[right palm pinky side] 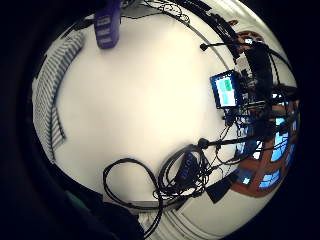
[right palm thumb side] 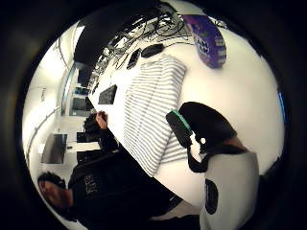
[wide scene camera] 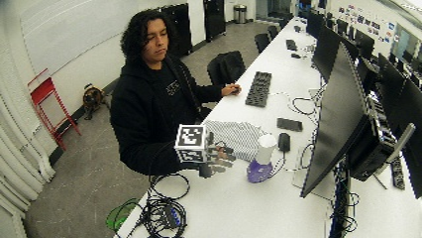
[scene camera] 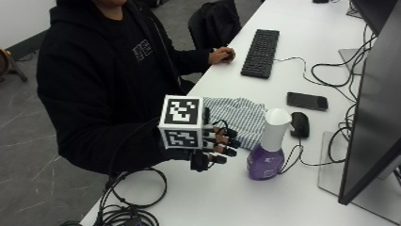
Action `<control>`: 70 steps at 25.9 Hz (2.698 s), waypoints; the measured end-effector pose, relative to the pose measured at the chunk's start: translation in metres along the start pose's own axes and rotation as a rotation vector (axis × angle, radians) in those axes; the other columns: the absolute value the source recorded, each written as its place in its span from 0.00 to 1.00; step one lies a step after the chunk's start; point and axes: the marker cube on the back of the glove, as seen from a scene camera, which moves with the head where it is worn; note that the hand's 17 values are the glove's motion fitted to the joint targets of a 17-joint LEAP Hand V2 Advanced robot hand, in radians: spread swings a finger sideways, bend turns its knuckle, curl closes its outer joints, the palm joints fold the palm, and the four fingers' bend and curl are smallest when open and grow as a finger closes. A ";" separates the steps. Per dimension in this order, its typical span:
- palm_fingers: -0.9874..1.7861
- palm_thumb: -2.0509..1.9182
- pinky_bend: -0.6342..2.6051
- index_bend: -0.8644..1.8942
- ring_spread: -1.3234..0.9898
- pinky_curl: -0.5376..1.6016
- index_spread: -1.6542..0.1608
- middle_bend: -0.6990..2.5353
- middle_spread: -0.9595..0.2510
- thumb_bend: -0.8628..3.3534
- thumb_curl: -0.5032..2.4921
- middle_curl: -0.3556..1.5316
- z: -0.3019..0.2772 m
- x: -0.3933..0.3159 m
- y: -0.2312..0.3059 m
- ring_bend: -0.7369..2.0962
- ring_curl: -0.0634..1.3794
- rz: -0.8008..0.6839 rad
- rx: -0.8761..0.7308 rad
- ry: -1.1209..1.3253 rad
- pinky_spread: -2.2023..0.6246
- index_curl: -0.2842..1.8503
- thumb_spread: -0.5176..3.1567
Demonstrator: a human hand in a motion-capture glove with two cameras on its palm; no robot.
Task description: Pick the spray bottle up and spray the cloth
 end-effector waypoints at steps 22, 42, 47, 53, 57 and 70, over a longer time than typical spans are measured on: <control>0.59 0.72 0.25 0.40 0.53 0.39 0.75 0.32 0.72 0.23 0.27 0.37 0.018 0.000 -0.147 0.43 0.24 0.143 0.375 -1.062 0.81 0.25 0.43; 0.82 0.79 0.31 0.38 0.49 0.43 0.76 0.38 0.66 0.22 0.34 0.45 0.005 -0.018 -0.135 0.47 0.34 -0.024 0.614 -1.066 0.73 0.30 0.28; 0.82 0.79 0.32 0.38 0.49 0.44 0.76 0.39 0.65 0.21 0.36 0.46 -0.029 -0.034 -0.128 0.48 0.35 -0.199 0.386 -0.921 0.72 0.32 0.26; 0.82 0.79 0.32 0.39 0.49 0.44 0.76 0.39 0.65 0.20 0.37 0.46 -0.051 -0.053 -0.092 0.48 0.36 -0.303 0.085 -0.614 0.71 0.33 0.23; 0.82 0.79 0.32 0.39 0.49 0.44 0.75 0.39 0.64 0.20 0.38 0.47 -0.051 -0.071 -0.081 0.48 0.36 -0.310 -0.101 -0.413 0.71 0.34 0.22; 0.81 0.79 0.32 0.38 0.49 0.45 0.76 0.39 0.64 0.20 0.39 0.48 0.002 -0.115 -0.075 0.48 0.37 -0.231 -0.541 0.248 0.72 0.37 0.20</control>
